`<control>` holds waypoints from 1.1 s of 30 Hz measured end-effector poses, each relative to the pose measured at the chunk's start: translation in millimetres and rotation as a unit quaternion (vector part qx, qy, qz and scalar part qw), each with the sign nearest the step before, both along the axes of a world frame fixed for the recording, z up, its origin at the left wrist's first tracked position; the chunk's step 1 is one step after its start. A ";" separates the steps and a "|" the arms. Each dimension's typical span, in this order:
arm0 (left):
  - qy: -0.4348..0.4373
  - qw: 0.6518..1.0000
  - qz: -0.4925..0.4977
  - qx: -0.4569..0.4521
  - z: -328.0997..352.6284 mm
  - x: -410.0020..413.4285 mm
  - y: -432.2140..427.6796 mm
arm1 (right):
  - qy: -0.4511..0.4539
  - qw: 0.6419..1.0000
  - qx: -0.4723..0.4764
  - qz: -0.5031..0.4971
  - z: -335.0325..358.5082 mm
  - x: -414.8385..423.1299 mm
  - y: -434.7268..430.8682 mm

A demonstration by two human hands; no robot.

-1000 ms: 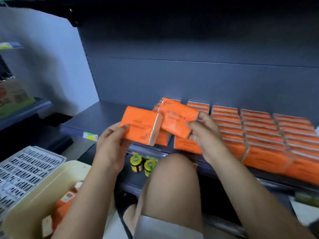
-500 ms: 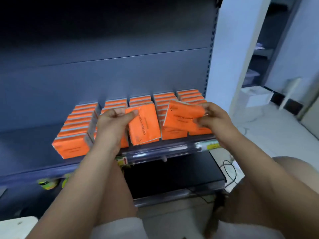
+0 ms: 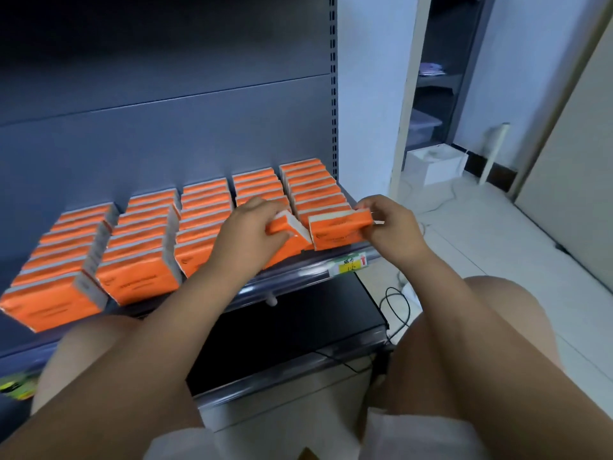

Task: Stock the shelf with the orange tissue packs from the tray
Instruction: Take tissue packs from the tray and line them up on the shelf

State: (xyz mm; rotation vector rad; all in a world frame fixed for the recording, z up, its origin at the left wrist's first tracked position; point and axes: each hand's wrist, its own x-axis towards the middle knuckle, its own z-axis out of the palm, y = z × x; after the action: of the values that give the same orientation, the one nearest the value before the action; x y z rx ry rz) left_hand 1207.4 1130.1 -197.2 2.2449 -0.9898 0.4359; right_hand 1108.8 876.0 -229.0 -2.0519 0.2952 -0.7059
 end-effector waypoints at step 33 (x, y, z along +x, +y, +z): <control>-0.077 0.979 0.031 0.187 -34.4 11.2 18.2 | 0.041 0.913 -0.407 -0.006 -31.1 33.8 32.8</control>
State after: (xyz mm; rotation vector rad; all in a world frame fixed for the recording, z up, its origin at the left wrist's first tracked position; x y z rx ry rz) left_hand 1218.5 1148.3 -231.5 2.6145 -1.1625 0.4903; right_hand 1142.5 908.8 -260.1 -2.8757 0.0500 -0.8385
